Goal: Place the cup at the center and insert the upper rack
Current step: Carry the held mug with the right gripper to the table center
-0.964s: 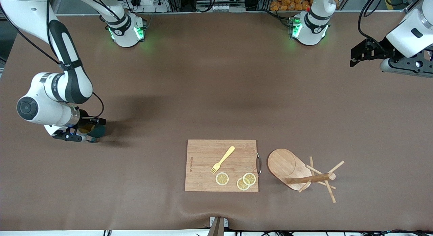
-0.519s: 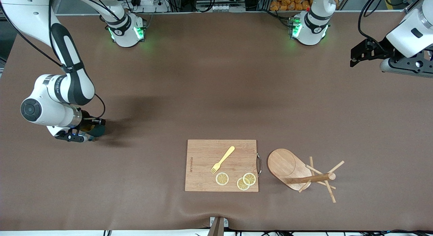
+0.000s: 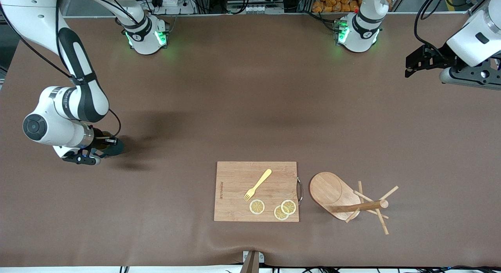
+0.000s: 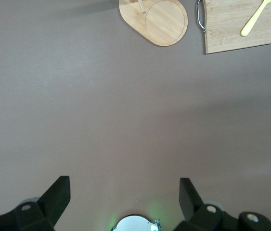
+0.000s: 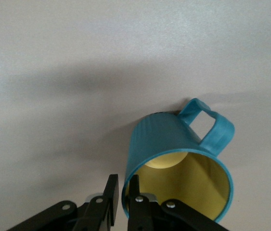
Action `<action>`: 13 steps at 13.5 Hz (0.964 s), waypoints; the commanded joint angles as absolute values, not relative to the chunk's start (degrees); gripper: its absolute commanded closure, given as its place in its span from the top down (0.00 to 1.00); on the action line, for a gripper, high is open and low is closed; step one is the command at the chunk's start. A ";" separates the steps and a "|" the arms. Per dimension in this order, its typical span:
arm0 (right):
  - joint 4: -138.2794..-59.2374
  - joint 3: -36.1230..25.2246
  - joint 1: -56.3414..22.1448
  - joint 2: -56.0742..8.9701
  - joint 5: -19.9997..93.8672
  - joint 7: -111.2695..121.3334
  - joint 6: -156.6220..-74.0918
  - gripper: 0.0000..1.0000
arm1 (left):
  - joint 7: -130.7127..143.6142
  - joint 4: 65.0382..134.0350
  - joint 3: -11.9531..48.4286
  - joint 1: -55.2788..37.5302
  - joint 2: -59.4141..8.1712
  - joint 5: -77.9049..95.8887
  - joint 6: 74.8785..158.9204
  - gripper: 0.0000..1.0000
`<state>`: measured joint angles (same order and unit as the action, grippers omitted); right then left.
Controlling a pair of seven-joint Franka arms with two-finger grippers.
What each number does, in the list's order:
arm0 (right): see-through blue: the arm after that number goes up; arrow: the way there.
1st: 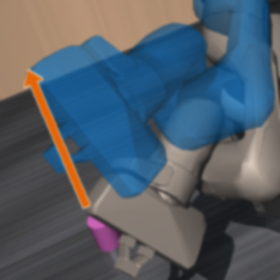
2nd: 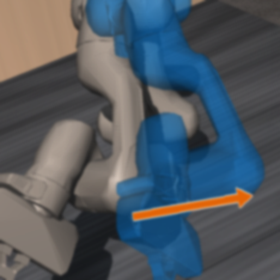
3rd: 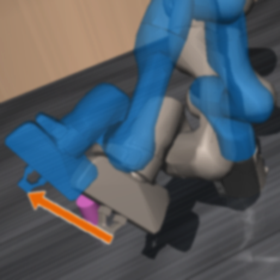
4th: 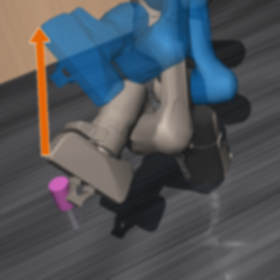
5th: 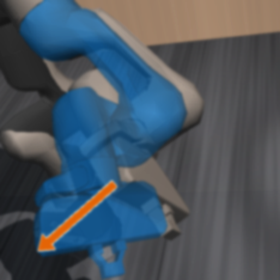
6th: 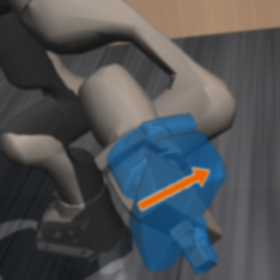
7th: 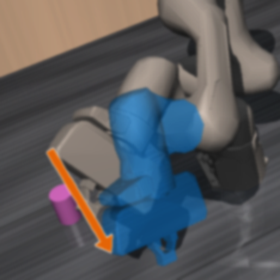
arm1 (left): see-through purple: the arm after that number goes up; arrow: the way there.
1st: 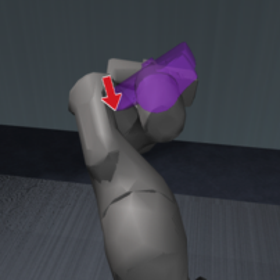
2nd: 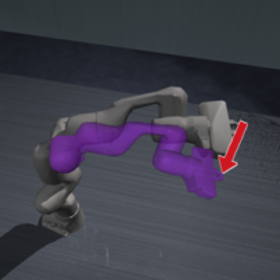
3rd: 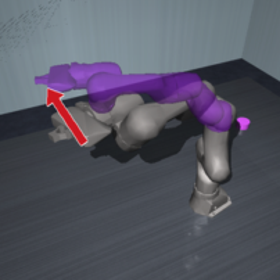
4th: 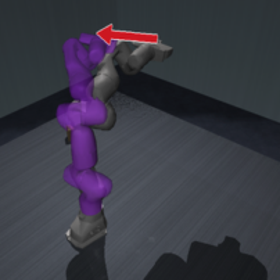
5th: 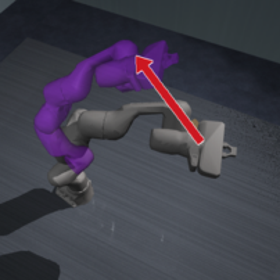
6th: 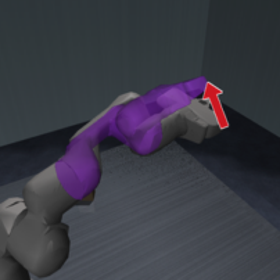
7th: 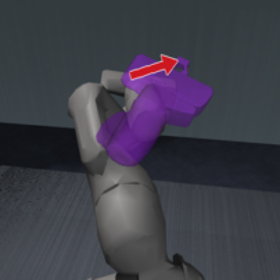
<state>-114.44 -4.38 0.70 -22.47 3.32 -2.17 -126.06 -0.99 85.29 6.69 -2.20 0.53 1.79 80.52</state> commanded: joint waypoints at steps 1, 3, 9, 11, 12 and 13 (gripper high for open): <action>-113.91 -4.04 1.41 -22.41 3.78 -1.06 -124.72 0.00 | -0.88 84.55 6.86 -2.11 0.44 1.76 80.51 1.00; -111.38 -4.04 0.71 -22.41 3.69 3.84 -119.83 0.00 | -0.88 84.55 6.86 -2.02 0.44 1.84 80.51 1.00; -104.77 -4.04 -2.98 -21.80 3.78 1.07 -108.81 0.00 | -0.88 84.46 6.94 -2.28 0.53 1.93 80.60 1.00; -104.85 -3.87 -5.44 -21.19 3.95 -3.93 -108.54 0.00 | -0.88 84.55 6.86 -2.29 0.53 1.85 80.60 1.00; -104.94 -3.87 -7.10 -20.83 4.30 -7.44 -108.46 0.00 | -0.88 84.55 6.86 -2.29 0.53 1.85 80.60 1.00; -104.94 -3.78 -9.03 -20.57 5.70 -11.12 -107.93 0.00 | -0.88 84.46 6.94 -2.29 0.53 1.85 80.60 1.00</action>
